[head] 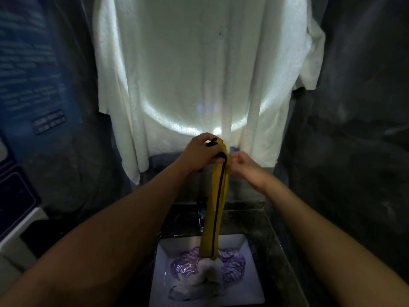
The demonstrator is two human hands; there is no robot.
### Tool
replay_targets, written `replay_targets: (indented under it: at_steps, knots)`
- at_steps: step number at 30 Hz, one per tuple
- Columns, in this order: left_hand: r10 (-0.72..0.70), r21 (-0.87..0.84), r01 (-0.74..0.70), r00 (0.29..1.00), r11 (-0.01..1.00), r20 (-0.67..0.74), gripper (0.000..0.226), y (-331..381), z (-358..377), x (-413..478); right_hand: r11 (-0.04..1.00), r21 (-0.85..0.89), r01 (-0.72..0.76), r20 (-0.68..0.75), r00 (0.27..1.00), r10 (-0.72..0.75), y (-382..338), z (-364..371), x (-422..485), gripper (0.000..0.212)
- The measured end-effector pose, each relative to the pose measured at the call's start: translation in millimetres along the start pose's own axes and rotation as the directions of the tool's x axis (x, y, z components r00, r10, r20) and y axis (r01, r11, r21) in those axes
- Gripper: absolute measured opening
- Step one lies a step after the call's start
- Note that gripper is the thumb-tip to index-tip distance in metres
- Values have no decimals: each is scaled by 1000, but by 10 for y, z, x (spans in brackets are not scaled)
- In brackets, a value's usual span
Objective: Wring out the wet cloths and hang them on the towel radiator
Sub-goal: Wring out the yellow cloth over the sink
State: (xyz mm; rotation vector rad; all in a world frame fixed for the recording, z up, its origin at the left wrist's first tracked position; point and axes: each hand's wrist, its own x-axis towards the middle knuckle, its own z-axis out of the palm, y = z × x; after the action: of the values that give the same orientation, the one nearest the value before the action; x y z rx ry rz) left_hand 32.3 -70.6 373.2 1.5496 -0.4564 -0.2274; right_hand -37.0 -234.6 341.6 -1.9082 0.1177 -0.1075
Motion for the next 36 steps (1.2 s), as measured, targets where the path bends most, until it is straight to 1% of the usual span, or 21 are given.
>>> replay_targets:
  at_steps: [2, 3, 4, 6, 8, 10, 12, 14, 16, 17, 20, 22, 23, 25, 27, 29, 30, 31, 33, 35, 36]
  knots:
    - [20, -55, -20, 1000, 998, -6, 19, 131, 3, -9, 996, -81, 45, 72, 997, -39, 113, 162, 69, 58]
    - [36, -102, -37, 999, 994, -5, 20, 197, 23, -24, 993, -100, 64, 55, 997, -59, 176, 236, 103, 63]
    - [58, -152, -59, 998, 987, -11, 21, 257, 28, -33, 992, -96, 76, 19, 997, -75, 215, 309, 124, 56]
    - [123, -229, -131, 991, 964, -47, 22, 387, 2, -53, 998, -47, 40, -38, 998, -41, 306, 406, 171, 29]
    - [181, -260, -205, 977, 944, -111, 21, 507, -76, -67, 998, -37, -42, -8, 999, 42, 414, 465, 172, 17]
    - [189, -326, -247, 961, 913, -200, 19, 595, -180, -72, 995, -51, -89, 20, 996, 90, 531, 495, 185, 19]
    - [131, -422, -252, 947, 871, -294, 16, 590, -311, -60, 995, -2, -103, -49, 993, 103, 575, 484, 189, 21]
    - [37, -479, -230, 925, 847, -378, 13, 465, -481, -48, 993, 57, -101, -89, 990, 105, 540, 461, 190, 31]
    - [-71, -509, -194, 887, 839, -455, 19, 278, -634, -47, 992, 88, -91, -80, 992, 98, 495, 414, 202, 39]
    - [-120, -508, -177, 858, 843, -499, 22, 198, -701, -65, 995, 67, -78, -83, 993, 84, 458, 387, 201, 37]
    - [-238, -469, -60, 802, 881, -549, 22, -135, -853, -120, 995, -90, -43, -67, 997, 37, 351, 298, 175, 34]
    - [-341, -430, 103, 780, 897, -525, 27, -373, -919, -170, 984, -177, -26, -38, 999, 20, 227, 248, 164, 30]
    - [-409, -430, 199, 776, 881, -480, 31, -501, -945, -186, 979, -202, -15, -29, 1000, 9, 156, 232, 169, 30]
    - [-528, -418, 380, 781, 825, -333, 25, -658, -907, -294, 968, -250, 20, -17, 1000, -25, 21, 205, 182, 33]
    - [-644, -316, 584, 754, 748, -131, 35, -773, -808, -430, 959, -277, 54, -19, 998, -61, -82, 193, 208, 33]
    - [-716, -56, 713, 697, 699, -50, 35, -887, -747, -511, 957, -278, 84, -42, 994, -100, -193, 200, 226, 34]
    - [-730, 84, 732, 681, 676, -51, 32, -934, -709, -516, 958, -271, 94, -58, 992, -114, -226, 181, 232, 35]
    - [-733, 181, 730, 677, 659, -61, 32, -967, -684, -526, 961, -259, 102, -63, 991, -122, -271, 191, 242, 36]
    - [-682, 373, 672, 720, 640, -126, 39, -1017, -610, -460, 968, -231, 94, -66, 991, -112, -326, 170, 245, 41]
    - [-534, 555, 516, 833, 653, -146, 40, -970, -505, -427, 967, -233, 102, -52, 992, -118, -363, 139, 262, 46]
    - [-440, 590, 426, 889, 686, -130, 37, -954, -464, -391, 963, -246, 112, -37, 992, -124, -388, 127, 271, 49]
